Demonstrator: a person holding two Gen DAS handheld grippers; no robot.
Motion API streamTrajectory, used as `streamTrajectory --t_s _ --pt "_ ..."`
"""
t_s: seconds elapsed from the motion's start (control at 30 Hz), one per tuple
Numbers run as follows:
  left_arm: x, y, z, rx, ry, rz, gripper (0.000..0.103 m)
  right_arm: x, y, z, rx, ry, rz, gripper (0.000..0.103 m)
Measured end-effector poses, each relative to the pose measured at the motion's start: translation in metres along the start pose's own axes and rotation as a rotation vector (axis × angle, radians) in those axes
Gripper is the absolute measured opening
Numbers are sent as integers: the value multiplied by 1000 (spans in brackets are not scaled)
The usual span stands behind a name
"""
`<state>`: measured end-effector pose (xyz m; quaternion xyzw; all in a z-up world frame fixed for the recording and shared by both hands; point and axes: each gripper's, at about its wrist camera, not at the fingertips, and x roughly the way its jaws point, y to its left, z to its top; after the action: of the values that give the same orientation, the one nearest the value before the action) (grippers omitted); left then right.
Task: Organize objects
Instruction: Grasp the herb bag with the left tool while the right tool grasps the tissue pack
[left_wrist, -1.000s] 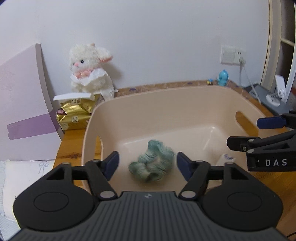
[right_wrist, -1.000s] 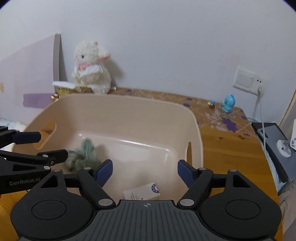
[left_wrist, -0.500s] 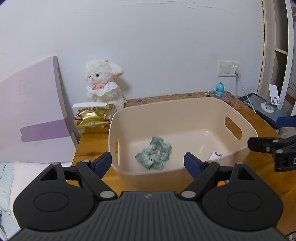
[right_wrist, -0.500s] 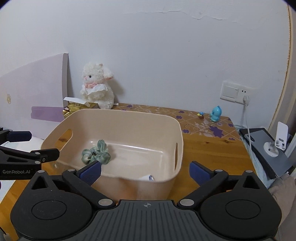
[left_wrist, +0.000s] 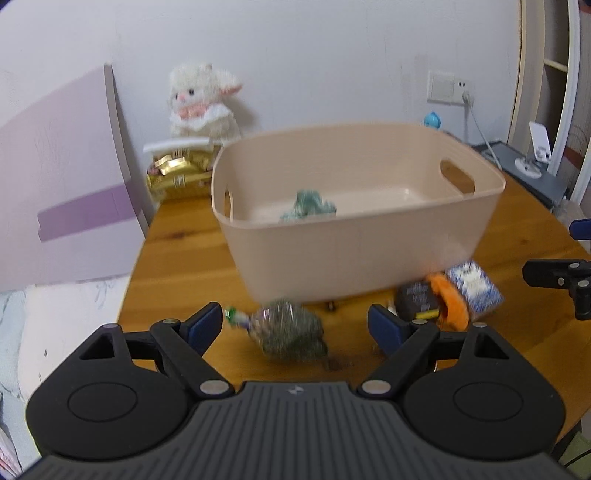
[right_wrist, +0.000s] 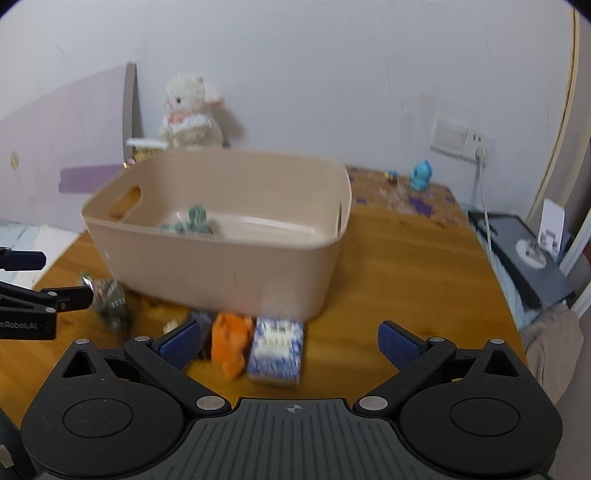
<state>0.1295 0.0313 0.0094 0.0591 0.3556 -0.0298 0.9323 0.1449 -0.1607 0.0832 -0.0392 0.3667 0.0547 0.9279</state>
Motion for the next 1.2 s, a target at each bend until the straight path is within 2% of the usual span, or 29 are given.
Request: streamTrajectory --t_s 0.4,0.73,0.9,0.97,1.0,1.1,1.17,1.2 --pt "47 9 -23 -26 95 -7 87 53 -5 -30 26 133 -19 103" --pt "79 17 -20 -56 122 -26 87 86 -3 -33 21 174 -29 101" --pt "92 21 -17 -85 123 -26 87 96 -1 -32 19 181 -20 92" --pt "95 22 -17 -90 119 -37 83 96 -2 -32 28 175 -10 86" --pt "96 22 -17 -91 122 -43 78 96 -2 -31 30 172 -6 84" --pt "94 21 -18 -77 104 -42 67 94 -2 -29 30 165 9 71" --pt "92 22 -19 -84 105 -49 66 92 0 -29 26 160 13 56" --pt "91 22 -19 -88 105 -52 66 92 0 -29 26 159 17 53"
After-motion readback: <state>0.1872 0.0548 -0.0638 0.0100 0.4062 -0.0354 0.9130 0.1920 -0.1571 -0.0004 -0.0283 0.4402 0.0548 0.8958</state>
